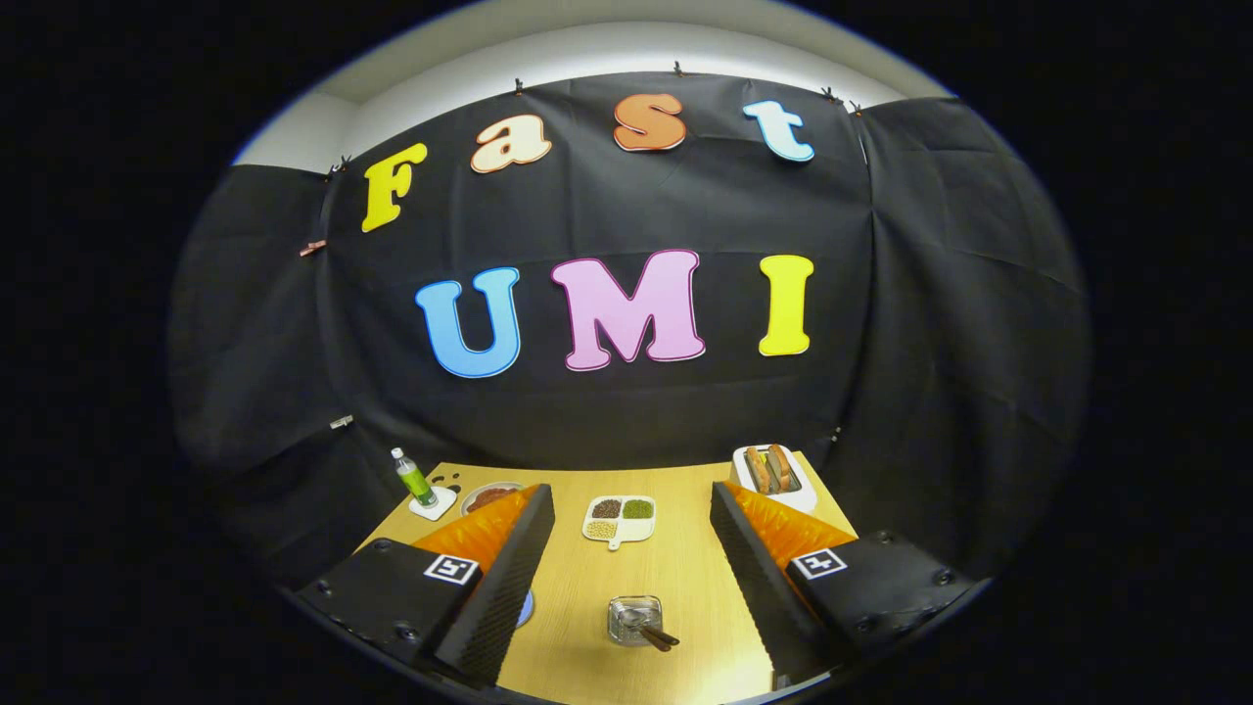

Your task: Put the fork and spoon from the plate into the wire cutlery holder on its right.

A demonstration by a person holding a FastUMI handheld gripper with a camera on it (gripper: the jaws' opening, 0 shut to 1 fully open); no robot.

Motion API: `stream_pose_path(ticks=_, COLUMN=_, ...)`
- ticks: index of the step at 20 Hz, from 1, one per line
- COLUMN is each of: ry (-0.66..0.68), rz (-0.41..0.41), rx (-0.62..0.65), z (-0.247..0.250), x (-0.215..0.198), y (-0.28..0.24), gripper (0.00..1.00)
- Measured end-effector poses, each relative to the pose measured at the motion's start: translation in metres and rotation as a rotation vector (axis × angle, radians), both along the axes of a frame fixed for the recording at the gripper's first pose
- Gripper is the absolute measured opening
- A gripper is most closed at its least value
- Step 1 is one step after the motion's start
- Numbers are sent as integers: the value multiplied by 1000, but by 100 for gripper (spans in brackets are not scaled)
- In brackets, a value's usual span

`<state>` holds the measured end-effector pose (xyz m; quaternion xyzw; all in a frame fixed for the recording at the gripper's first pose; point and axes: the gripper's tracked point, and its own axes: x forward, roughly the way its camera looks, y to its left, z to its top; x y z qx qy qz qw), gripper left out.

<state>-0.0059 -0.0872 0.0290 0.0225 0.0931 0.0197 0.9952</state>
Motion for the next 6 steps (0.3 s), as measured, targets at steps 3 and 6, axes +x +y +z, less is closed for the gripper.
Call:
stream_pose_path(ticks=3, ry=11, rz=18, rx=4, z=-3, x=3, y=-6, gripper=100)
stream_pose_path(ticks=6, ry=23, rz=38, rx=16, z=-9, x=5, y=-8, gripper=100)
